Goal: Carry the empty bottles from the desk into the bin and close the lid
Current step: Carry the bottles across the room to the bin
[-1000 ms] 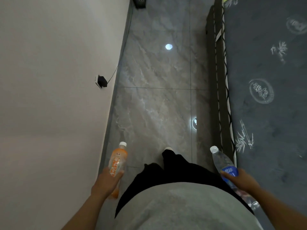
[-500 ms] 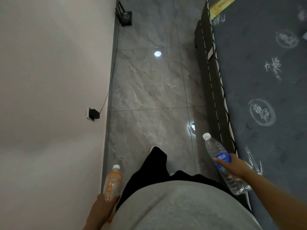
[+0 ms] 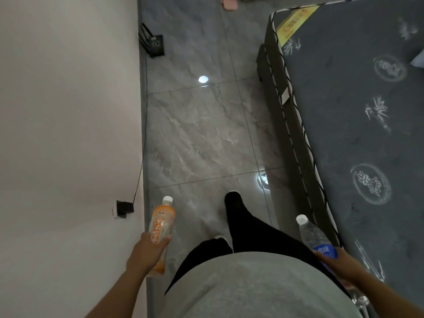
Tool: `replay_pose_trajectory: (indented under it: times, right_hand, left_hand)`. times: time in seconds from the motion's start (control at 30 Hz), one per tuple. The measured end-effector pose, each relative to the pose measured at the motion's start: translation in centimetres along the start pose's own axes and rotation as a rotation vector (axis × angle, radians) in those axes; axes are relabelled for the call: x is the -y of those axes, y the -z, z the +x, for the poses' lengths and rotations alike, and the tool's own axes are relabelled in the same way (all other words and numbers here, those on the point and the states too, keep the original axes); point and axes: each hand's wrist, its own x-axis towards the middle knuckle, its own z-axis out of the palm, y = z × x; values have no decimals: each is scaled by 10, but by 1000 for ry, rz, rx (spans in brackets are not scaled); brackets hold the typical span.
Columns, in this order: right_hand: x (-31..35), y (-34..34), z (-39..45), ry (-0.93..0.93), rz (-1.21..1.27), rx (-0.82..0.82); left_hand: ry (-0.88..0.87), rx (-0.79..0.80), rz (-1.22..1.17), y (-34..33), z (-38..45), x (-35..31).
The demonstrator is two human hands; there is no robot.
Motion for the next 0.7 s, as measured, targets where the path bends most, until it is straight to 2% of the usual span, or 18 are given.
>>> replay_pose_trajectory:
  times: [0.13, 0.3, 0.5, 0.7]
  right_hand:
    - [60, 31, 31, 19, 9, -6]
    - [162, 79, 60, 126, -53, -53]
    - [275, 114, 86, 210, -45, -14]
    - [343, 126, 116, 179, -65, -20]
  left_hand:
    - [5, 5, 0, 12, 30, -46]
    - [99, 6, -6, 25, 56, -87]
    - [222, 54, -25, 48, 89, -121]
    - [241, 67, -50, 92, 153, -184]
